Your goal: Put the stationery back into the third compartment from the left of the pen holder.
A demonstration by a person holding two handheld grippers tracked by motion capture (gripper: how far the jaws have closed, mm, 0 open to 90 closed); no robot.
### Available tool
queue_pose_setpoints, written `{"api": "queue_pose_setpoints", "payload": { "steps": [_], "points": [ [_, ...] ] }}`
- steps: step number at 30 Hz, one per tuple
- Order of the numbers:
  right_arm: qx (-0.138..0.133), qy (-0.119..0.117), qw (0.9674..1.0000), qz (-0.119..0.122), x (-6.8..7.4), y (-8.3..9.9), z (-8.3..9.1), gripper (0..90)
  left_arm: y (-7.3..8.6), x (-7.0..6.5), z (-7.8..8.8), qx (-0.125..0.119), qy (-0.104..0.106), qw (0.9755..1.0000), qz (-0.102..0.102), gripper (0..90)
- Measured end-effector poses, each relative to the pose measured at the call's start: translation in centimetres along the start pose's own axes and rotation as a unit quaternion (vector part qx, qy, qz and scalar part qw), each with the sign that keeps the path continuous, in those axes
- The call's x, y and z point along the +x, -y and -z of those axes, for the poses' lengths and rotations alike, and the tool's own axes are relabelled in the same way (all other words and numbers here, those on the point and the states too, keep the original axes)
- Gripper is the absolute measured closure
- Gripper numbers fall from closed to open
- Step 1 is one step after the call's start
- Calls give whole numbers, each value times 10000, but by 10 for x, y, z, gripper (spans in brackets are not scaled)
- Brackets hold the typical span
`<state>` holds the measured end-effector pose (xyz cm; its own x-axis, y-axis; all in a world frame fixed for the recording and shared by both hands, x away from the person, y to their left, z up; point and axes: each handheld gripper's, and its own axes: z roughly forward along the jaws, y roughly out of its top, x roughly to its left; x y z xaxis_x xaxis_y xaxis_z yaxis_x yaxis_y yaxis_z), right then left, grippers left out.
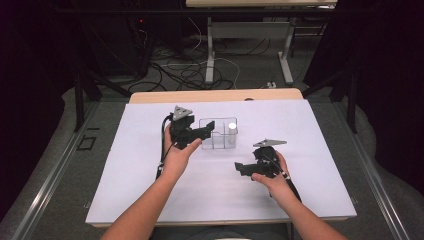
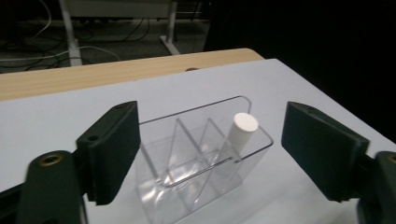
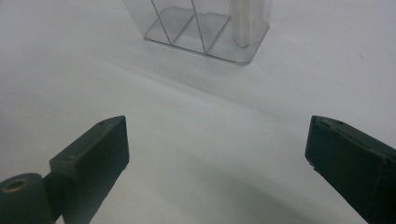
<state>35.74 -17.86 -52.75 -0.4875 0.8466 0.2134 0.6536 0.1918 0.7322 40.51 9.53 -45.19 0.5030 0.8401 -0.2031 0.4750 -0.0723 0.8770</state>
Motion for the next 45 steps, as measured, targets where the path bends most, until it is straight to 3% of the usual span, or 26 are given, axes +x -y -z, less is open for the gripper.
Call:
{"api": "queue_pose_setpoints", "payload": {
  "steps": [2,7,16,26,31,37,45],
  "points": [
    [3,19,10000,-16,0,0,0,55,3,6,5,82,-97,9999,62,156],
    [-2,33,10000,-3,-1,0,-1,55,13,19,15,200,-97,9995,211,76],
    [-29,79,9999,-99,-4,-1,2,55,23,38,33,183,-190,9988,409,2],
    [-63,120,9999,-75,-8,-1,3,55,34,46,52,163,-192,9991,330,2],
    [-77,154,9998,-103,-9,-2,4,55,42,51,61,139,-193,9990,387,2],
    [-81,189,9998,-71,-9,-2,4,55,55,59,68,306,-325,9985,311,2],
    [-72,214,9997,-113,-11,-2,6,55,72,72,79,407,-396,9974,432,2]
  ]
}}
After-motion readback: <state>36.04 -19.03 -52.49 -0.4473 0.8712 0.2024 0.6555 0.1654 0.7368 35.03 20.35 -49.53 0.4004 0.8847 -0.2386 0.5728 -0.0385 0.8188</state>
